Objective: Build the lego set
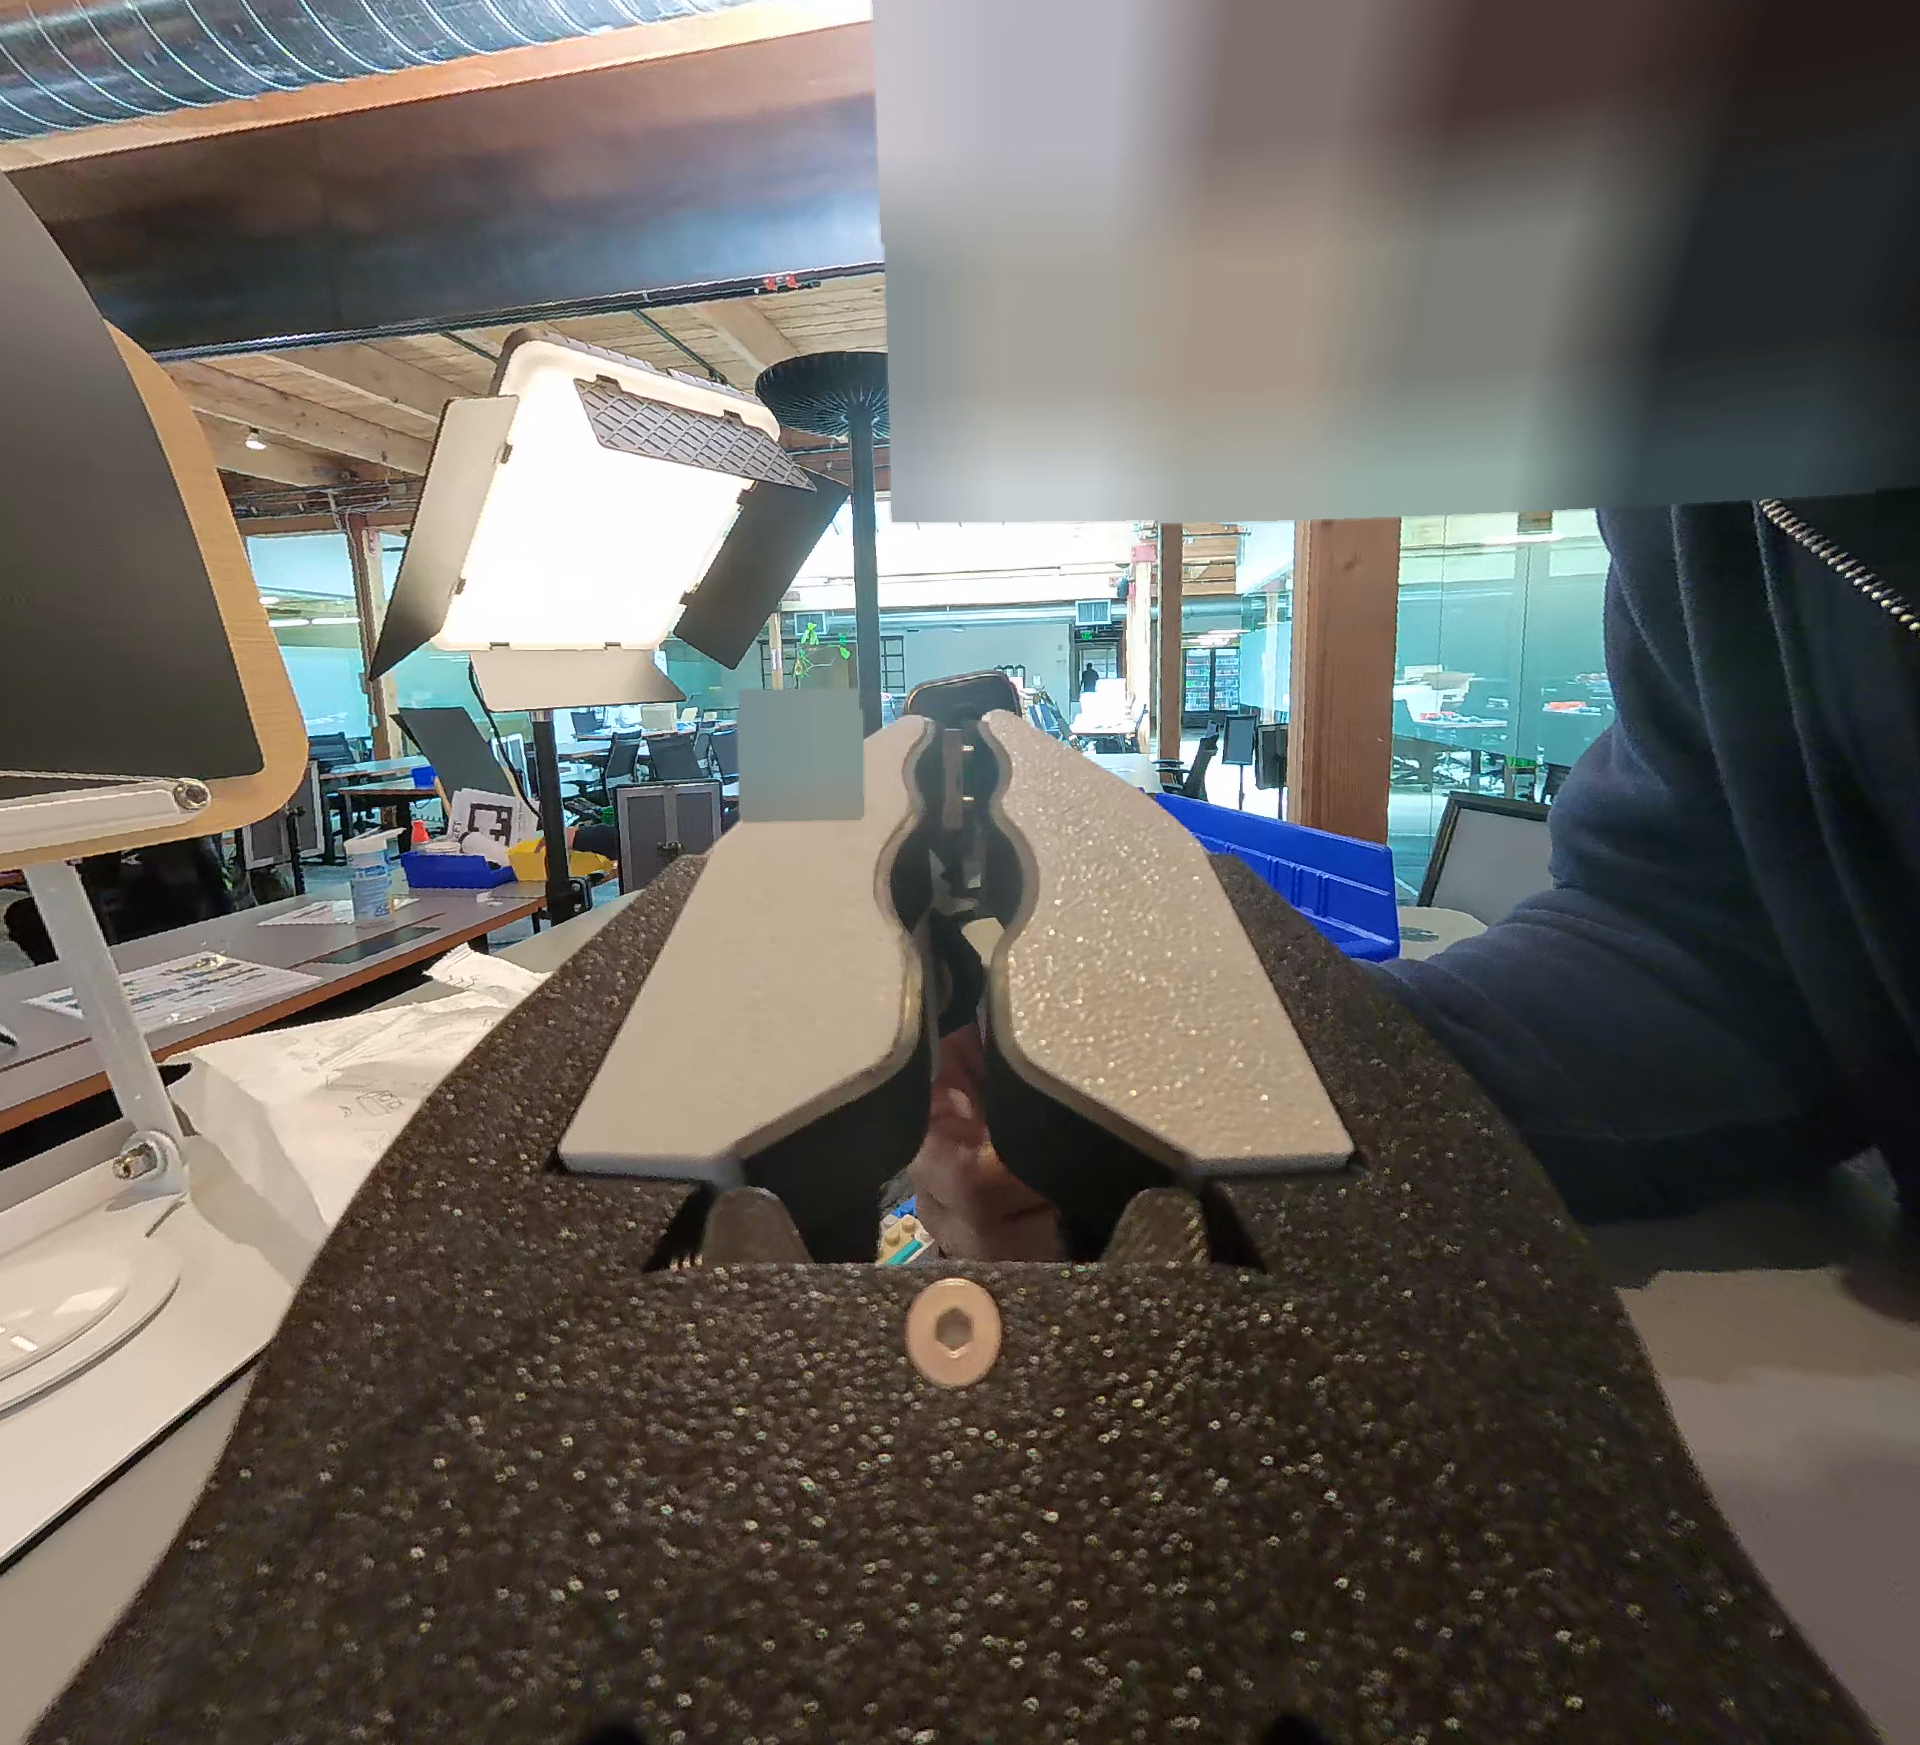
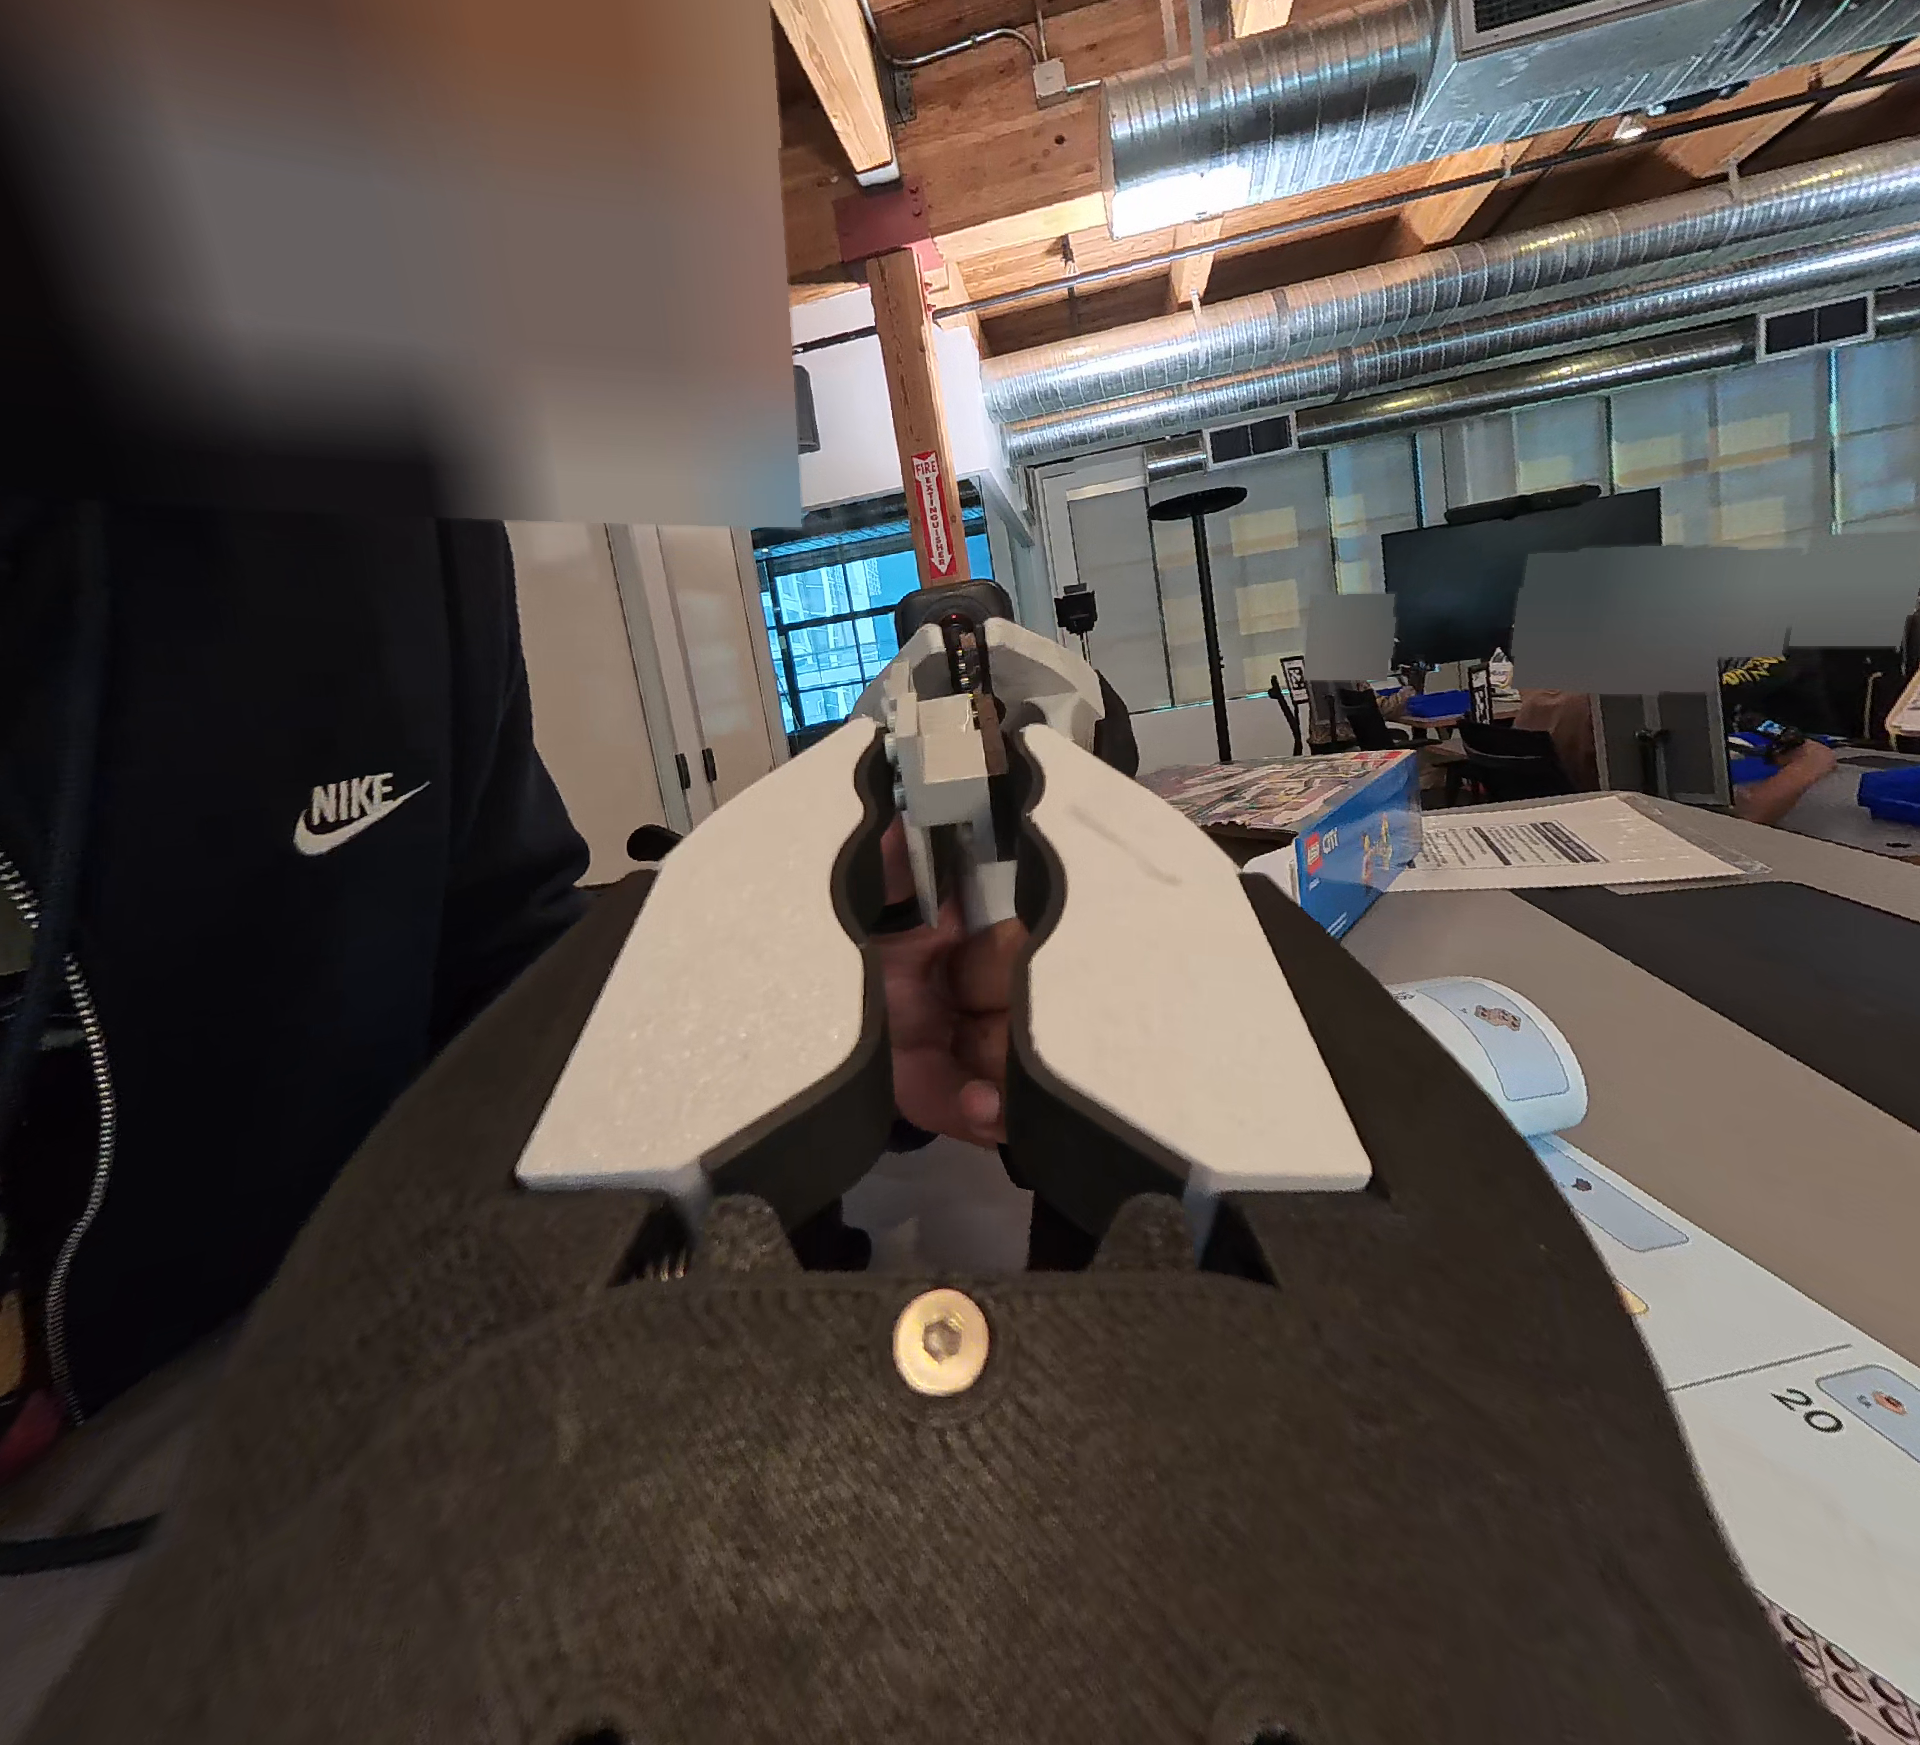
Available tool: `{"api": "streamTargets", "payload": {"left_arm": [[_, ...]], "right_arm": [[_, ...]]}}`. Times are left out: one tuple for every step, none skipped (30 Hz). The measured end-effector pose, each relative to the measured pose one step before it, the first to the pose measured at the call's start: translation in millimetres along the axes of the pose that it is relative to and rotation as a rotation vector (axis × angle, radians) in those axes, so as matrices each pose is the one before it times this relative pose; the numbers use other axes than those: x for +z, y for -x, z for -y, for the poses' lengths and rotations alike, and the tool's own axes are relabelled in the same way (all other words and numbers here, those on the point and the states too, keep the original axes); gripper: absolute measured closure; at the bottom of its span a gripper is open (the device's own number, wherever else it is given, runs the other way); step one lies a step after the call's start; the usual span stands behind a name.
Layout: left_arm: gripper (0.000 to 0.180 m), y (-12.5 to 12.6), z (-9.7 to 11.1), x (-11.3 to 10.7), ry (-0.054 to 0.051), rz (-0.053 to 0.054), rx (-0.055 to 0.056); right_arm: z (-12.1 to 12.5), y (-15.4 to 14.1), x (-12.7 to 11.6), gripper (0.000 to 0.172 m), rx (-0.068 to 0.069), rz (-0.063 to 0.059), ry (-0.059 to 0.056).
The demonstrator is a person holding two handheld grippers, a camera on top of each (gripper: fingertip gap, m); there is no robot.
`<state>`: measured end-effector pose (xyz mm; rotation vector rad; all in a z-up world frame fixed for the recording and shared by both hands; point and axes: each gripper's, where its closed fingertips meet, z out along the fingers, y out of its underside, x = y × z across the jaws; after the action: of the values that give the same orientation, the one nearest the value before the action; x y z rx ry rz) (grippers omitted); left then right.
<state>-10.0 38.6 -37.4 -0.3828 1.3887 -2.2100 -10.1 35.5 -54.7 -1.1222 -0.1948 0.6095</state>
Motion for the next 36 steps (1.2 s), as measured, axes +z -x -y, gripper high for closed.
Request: {"api": "streamTargets", "payload": {"left_arm": [[0.176,-0.33,0.09,0.01,-0.0006,-0.0025,-0.0021],[0.176,-0.23,0.07,0.07,-0.002,-0.0017,-0.0031],[0.176,-0.41,0.13,-0.05,-0.0027,-0.0027,-0.0035],[0.176,-0.36,-0.2,-0.07,-0.0007,-0.0031,-0.0024],[0.176,-0.13,-0.29,0.01,-0.0003,-0.0004,-0.0015],[0.176,0.33,0.02,0.1,-0.0018,0.0018,-0.0029],[0.176,-0.12,-0.03,0.02,-0.002,-0.0012,-0.0026],[0.175,-0.11,0.06,-0.03,-0.0017,-0.0016,-0.0026],[0.175,0.33,-0.07,-0.06,-0.0008,0.0017,-0.0004],[0.175,0.24,0.04,-0.22,-0.0009,0.0015,0.0004],[0.176,0.22,0.1,-0.19,-0.0021,0.0012,0.0007],[0.176,0.62,0.52,-0.18,-0.0052,0.0046,0.0017],[0.176,1.25,0.38,-0.45,-0.0057,0.0073,-0.001],[0.175,1.31,-0.22,-0.56,-0.0037,0.0053,-0.0082],[0.175,1.95,-0.73,-0.41,-0.0011,0.0101,-0.0113],[0.171,1.84,-0.17,-0.47,-0.0027,0.0091,-0.0093],[0.162,2.06,0.48,-0.25,-0.0045,0.0132,-0.0114],[0.156,1.07,0.39,0.06,-0.0015,0.0059,-0.0105],[0.153,0.2,-0.94,0.62,0.0073,-0.0007,-0.0062],[0.153,0.4,-3.24,1.15,0.0198,0.0022,-0.0021],[0.155,0.11,-4.14,1.45,0.0244,0.0033,0.002],[0.162,-1.44,-3.19,1.43,0.0168,-0.005,0.0055],[0.173,-2.86,-0.87,0.76,0.0018,-0.0129,0.0085],[0.174,-0.59,0.69,0.38,-0.0075,0.0005,-0.0013],[0.174,0.12,-0.14,0.32,0.0002,-0.0015,-0.0058],[0.175,-0.24,-0.17,-0.01,-0.0014,-0.0059,-0.0042],[0.175,0.91,0.62,-0.23,-0.0059,0.0061,0.005],[0.175,1.12,0.51,-0.21,-0.005,0.0119,0.0134],[0.176,-0.17,0.5,-0.16,-0.0031,0.0046,0.0146],[0.175,0.04,0.38,0.1,0.0004,0.0064,0.0174],[0.175,-0.17,0.19,0.12,0.003,0.0067,0.0207],[0.175,-0.6,-0.09,0.13,0.0049,0.0018,0.0198],[0.175,-0.67,-0.19,0.17,0.0043,0.0006,0.0169],[0.175,-1.09,0.28,0.16,0.0016,-0.0017,0.0146],[0.175,-1.7,0.36,0.14,0.0005,-0.0071,0.0099],[0.175,-2.06,0.44,0.18,0.0011,-0.0104,0.0036]], "right_arm": [[-0.1,0.33,0.03,0.151,-0.0001,0.0029,0.0012],[-0.08,0.34,0.04,0.151,0.0006,0.0026,0.0011],[-0.26,0.59,0.04,0.152,0.0023,0.0041,0.0022],[-0.37,0.36,-0.17,0.152,0.0011,0.0033,0.0022],[-0.12,0.05,-0.13,0.152,-0.0024,-0.0005,0.0015],[0.15,0.0,-0.02,0.152,-0.0035,-0.0016,0.0007],[0.0,0.2,0.0,0.152,-0.0025,0.0,0.0003],[-0.06,0.02,0.06,0.152,-0.0024,-0.001,0.0005],[0.01,-0.11,0.1,0.152,-0.0021,-0.0021,0.0],[0.1,-0.03,0.18,0.152,-0.0036,-0.0024,-0.001],[0.24,-0.1,0.46,0.152,-0.0072,-0.0049,-0.001],[0.21,-0.72,0.5,0.152,-0.0103,-0.0105,0.0001],[-0.03,-1.25,0.42,0.152,-0.0096,-0.0127,0.0014],[-0.22,-1.22,0.02,0.153,-0.0059,-0.0111,0.0021],[0.18,-1.28,-0.33,0.153,-0.0063,-0.0108,0.0],[1.03,-0.48,-0.55,0.153,-0.0076,-0.0066,-0.0048],[1.33,-0.29,-0.57,0.153,-0.0055,-0.0043,-0.0056],[0.64,-0.53,-0.3,0.153,-0.0043,-0.0052,-0.0027],[0.09,-0.04,-0.23,0.152,-0.0031,-0.0013,-0.0008],[-0.26,0.21,0.23,0.152,-0.0028,0.0002,0.0006],[-0.49,0.38,0.41,0.152,-0.0045,0.0,0.0026],[-0.8,0.5,0.53,0.152,-0.0047,0.0002,0.0055],[-0.24,0.29,0.29,0.152,-0.0045,-0.001,0.0021],[0.97,-0.14,-0.18,0.152,-0.0045,-0.0031,-0.0038],[1.17,-0.38,-0.13,0.152,-0.005,-0.0057,-0.0045],[0.97,-0.88,-0.04,0.152,-0.0056,-0.0102,-0.0036],[0.62,-1.57,0.21,0.151,-0.0062,-0.016,-0.0037],[0.58,-0.74,0.28,0.15,-0.0062,-0.0111,-0.0037],[0.25,-0.1,0.17,0.149,-0.0022,-0.0038,-0.0017],[0.26,0.01,-0.02,0.149,0.0023,-0.001,-0.0001],[-0.03,0.17,-0.35,0.148,0.0048,0.0036,0.0009],[-0.1,0.52,-0.44,0.148,0.0051,0.0069,0.0011],[0.03,0.76,-0.23,0.148,0.0034,0.0075,0.0001],[0.15,1.4,-0.18,0.148,0.0031,0.0108,-0.0009],[0.17,2.1,-0.13,0.148,0.005,0.0163,-0.0018],[-0.2,1.81,-0.07,0.149,0.0063,0.0153,-0.0016]]}}
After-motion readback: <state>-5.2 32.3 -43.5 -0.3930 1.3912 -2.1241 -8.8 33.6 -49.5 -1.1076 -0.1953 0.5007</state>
